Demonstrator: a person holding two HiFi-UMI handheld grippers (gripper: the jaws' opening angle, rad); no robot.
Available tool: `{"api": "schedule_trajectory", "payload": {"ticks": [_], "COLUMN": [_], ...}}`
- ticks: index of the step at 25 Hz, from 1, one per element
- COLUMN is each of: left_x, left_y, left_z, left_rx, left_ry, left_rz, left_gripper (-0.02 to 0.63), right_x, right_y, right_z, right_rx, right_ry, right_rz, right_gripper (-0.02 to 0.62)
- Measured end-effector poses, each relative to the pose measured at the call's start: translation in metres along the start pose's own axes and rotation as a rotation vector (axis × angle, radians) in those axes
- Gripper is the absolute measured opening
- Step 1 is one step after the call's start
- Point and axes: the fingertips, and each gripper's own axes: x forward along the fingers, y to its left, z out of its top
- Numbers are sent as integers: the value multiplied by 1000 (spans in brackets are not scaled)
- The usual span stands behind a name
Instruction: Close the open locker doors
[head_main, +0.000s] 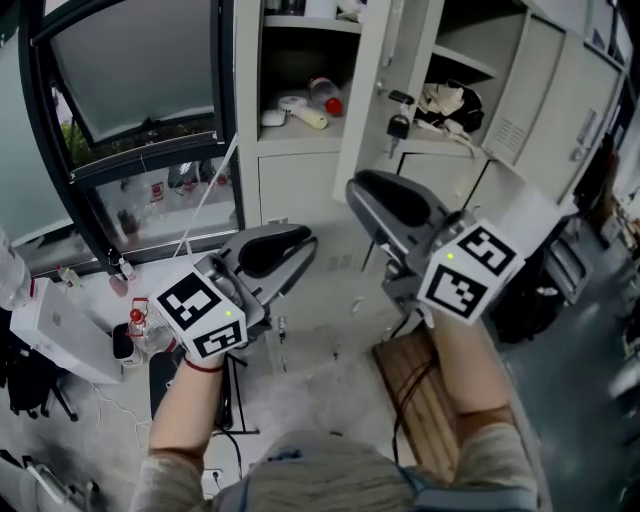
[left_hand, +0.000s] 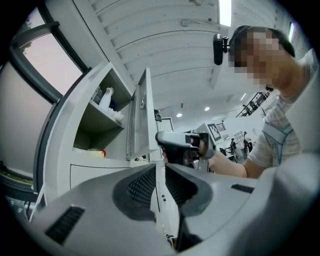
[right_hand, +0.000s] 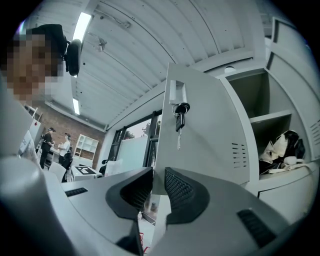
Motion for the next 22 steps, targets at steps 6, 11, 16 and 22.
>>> {"api": "schedule_trajectory", "payload": {"ticks": [6,11,16,22], "left_x": [-7,-13,-20,-28], "left_y": [10,16,24,38], "left_z": [2,-1,-1,-2], "left_rx": [1,12,12,14], "left_ry": [-10,-2,0,-3], "left_rz": [2,3,9,21], "left_gripper": [40,40,41,40], "right_x": [23,42,61,83], "right_y": [2,1,0,-6], "right_z": [-4,-7,-11,-17], "right_rx": [-1,-7,-2,3], "right_ry": [-8,-9,-8,-3], "right_rz": [-22,-37,-52,-73], "right_gripper": [54,54,54,54]}}
